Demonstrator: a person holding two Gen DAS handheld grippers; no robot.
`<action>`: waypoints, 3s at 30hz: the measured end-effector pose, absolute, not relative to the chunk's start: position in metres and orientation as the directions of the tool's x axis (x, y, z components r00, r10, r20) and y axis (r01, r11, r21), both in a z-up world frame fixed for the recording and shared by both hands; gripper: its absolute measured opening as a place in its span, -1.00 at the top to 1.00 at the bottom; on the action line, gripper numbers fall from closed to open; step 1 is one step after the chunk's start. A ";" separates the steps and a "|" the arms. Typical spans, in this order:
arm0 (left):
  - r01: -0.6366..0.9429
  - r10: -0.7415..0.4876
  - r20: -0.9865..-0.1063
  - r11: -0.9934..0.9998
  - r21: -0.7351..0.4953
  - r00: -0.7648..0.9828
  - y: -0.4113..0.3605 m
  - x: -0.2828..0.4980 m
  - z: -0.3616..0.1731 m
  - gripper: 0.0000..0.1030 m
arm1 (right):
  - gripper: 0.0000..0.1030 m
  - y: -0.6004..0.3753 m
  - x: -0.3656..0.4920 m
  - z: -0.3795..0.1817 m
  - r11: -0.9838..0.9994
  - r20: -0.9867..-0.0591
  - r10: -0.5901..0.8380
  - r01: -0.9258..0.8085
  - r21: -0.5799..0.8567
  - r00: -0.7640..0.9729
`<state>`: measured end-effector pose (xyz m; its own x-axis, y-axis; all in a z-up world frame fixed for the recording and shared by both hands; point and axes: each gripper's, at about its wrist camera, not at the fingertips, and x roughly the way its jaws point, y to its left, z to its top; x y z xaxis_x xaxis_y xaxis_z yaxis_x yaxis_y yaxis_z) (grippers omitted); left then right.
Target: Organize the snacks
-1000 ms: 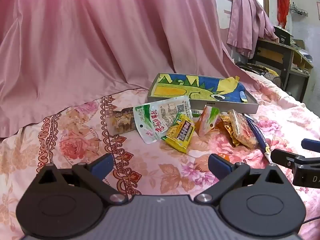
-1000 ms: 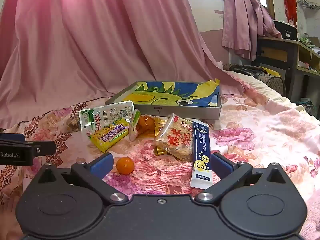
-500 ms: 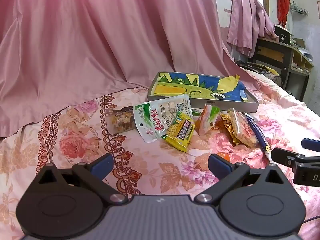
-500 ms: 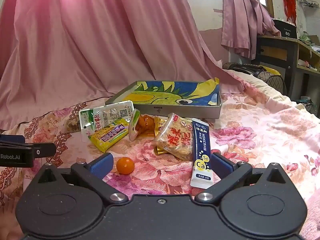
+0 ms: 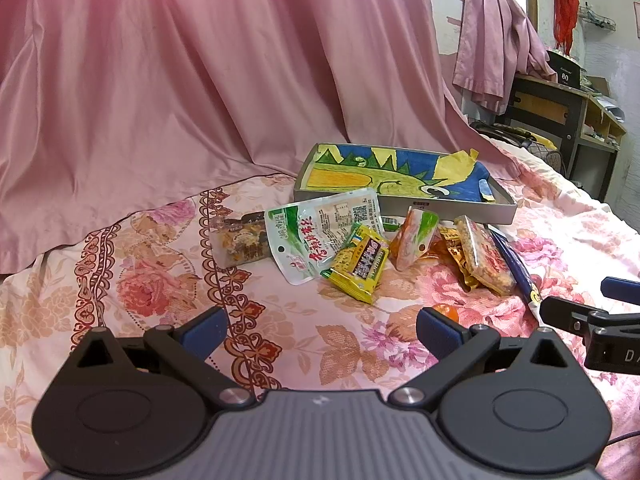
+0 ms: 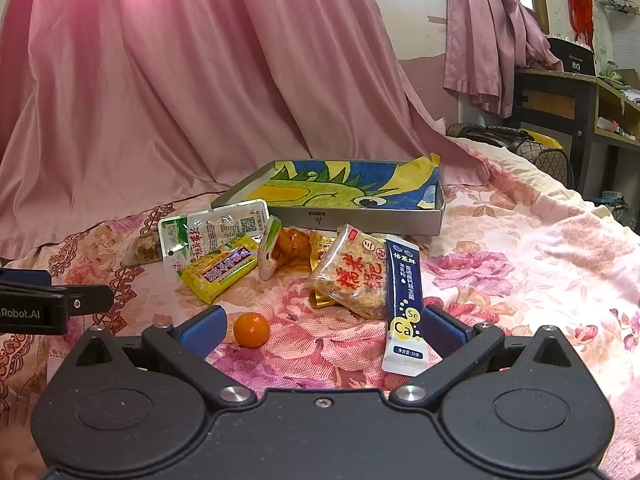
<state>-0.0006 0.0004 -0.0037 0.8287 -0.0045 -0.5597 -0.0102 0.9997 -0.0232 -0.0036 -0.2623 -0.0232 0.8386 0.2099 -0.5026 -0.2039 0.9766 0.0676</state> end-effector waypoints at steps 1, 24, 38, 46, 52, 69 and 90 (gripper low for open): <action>-0.010 -0.005 -0.560 1.000 -0.023 0.829 0.000 -0.001 -0.004 -0.99 | -0.99 -0.262 -0.004 -0.023 0.977 -0.503 0.210 -0.204 0.068 0.839; -0.010 -0.005 -0.561 1.000 -0.023 0.827 0.000 0.002 -0.004 -0.99 | -0.99 -0.262 -0.003 -0.024 0.976 -0.506 0.211 -0.204 0.069 0.836; -0.006 -0.005 -0.567 1.000 -0.017 0.824 -0.001 0.002 -0.005 -0.99 | -0.99 -0.260 0.001 -0.028 0.976 -0.519 0.211 -0.205 0.070 0.828; -0.011 0.012 -0.579 1.000 0.005 0.815 -0.008 0.002 -0.009 -0.99 | -0.99 -0.259 0.002 -0.027 0.976 -0.550 0.210 -0.204 0.074 0.808; -0.009 0.020 -0.595 1.000 0.022 0.803 -0.011 0.008 -0.010 -0.99 | -0.99 -0.262 0.006 -0.026 0.980 -0.580 0.191 -0.183 0.074 0.792; 0.101 -0.039 -0.668 0.993 0.055 0.743 -0.037 0.037 -0.028 -0.99 | -0.99 -0.284 0.044 -0.023 0.989 -0.661 0.144 -0.122 0.079 0.736; 0.192 -0.128 -0.700 0.981 0.012 0.702 -0.066 0.073 -0.045 -0.99 | -0.99 -0.329 0.118 -0.046 0.961 -0.749 0.262 -0.096 0.258 0.609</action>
<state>0.0728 -0.0659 -0.0453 0.7022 -0.1285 -0.7003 0.1918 0.9814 0.0123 0.1176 -0.3290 -0.0465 0.6089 0.2621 -0.7487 -0.0963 0.9613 0.2583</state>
